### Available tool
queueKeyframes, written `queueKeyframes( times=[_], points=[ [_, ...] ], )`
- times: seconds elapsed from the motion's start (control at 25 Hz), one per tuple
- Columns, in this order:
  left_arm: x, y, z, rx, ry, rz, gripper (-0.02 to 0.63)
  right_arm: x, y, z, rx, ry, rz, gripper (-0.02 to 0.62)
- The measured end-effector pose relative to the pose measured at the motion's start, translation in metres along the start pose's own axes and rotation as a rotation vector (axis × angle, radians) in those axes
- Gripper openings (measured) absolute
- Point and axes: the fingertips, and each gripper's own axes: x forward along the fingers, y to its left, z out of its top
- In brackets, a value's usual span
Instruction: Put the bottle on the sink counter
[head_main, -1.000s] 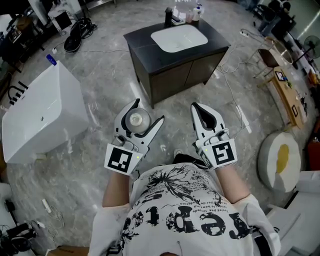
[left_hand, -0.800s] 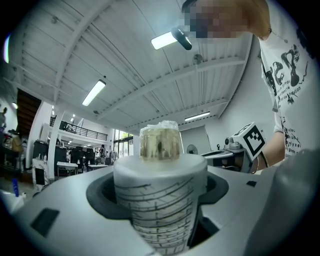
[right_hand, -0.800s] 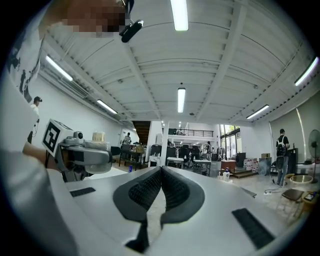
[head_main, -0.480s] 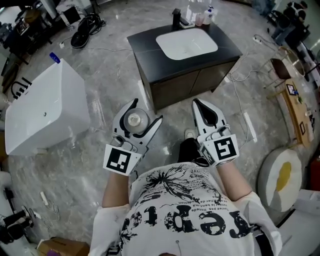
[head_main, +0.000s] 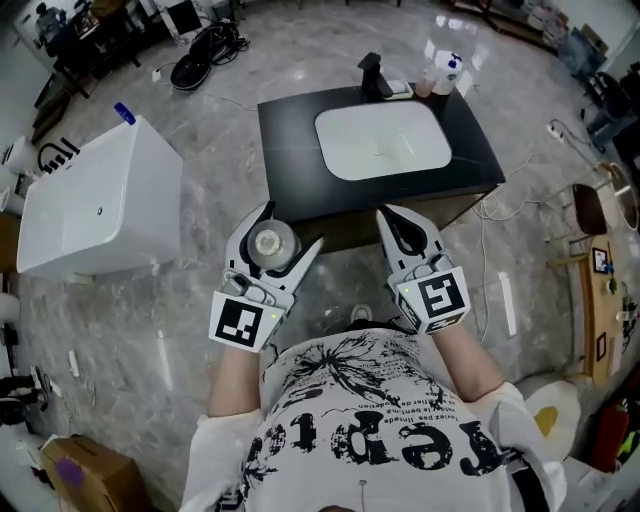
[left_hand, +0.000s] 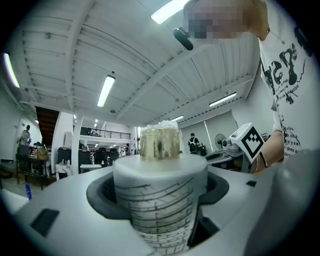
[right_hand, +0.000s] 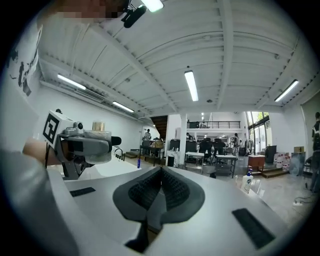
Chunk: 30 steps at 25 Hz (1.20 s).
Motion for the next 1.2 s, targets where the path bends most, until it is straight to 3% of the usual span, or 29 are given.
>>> queueKeyframes(
  times=[0.2,0.52,0.76,0.88,1.2],
  points=[
    [0.070,0.008,-0.018,-0.029,0.019,0.084,0.348,0.032,-0.066,-0.015,0.008,0.022,0.075,0.014],
    [0.154,0.046,-0.057,-0.050,0.090,0.117,0.348,0.099,-0.126,-0.039,0.061,0.056,0.126,0.014],
    [0.222,0.113,-0.098,-0.060,0.132,0.122,0.348,0.182,-0.173,-0.050,0.047,0.081,0.095,0.014],
    [0.258,0.156,-0.110,-0.077,0.093,0.134,0.348,0.236,-0.195,-0.057,0.062,0.104,0.081,0.015],
    [0.333,0.267,-0.170,-0.094,0.118,0.133,0.348,0.374,-0.218,-0.076,0.076,0.136,0.145,0.014]
  ],
)
